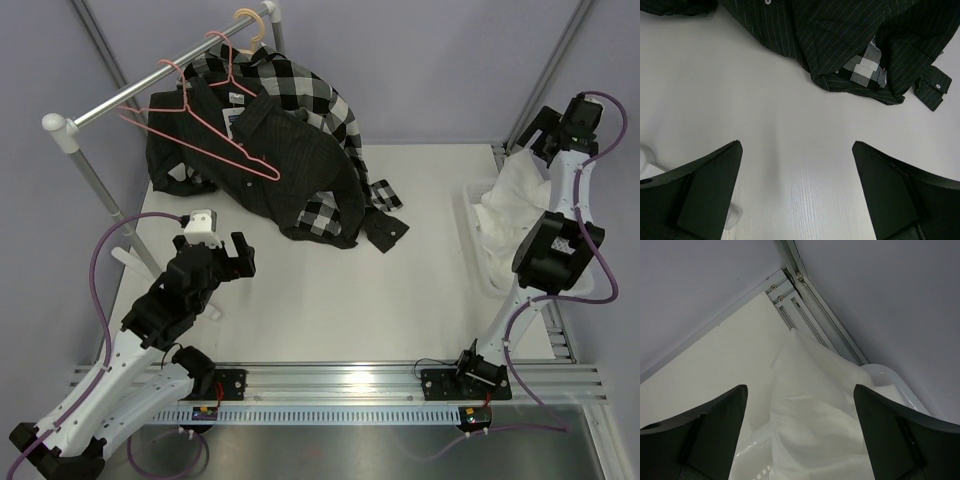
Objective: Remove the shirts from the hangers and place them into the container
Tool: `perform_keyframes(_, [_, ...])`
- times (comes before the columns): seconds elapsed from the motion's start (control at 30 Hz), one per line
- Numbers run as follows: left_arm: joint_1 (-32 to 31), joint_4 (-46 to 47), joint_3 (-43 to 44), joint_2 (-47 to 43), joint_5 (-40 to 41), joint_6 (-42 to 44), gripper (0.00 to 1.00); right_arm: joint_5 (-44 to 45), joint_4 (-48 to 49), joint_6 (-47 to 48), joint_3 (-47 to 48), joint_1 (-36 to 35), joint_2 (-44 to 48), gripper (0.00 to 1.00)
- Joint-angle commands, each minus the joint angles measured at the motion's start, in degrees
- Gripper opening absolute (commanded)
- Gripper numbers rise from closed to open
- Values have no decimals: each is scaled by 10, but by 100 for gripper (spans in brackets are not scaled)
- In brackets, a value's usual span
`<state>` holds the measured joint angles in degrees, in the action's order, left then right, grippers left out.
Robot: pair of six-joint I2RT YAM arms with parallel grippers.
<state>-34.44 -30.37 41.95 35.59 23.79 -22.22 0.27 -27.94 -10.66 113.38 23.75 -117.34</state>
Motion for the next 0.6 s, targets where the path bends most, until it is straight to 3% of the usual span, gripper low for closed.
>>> perform_keyframes(0.0, [3, 15, 5, -4, -2, 7, 99, -36, -27, 33, 41, -1, -30, 97])
perform_keyframes(0.23, [5, 13, 5, 2, -1, 7, 99, -54, -44, 49, 59, -1, -76, 94])
perform_keyframes(0.37, [6, 13, 5, 3, -2, 7, 99, -55, -35, 49, 50, -1, -83, 83])
perform_keyframes(0.57, [6, 14, 5, 4, -5, 7, 99, -48, -17, 42, 33, -1, -81, 40])
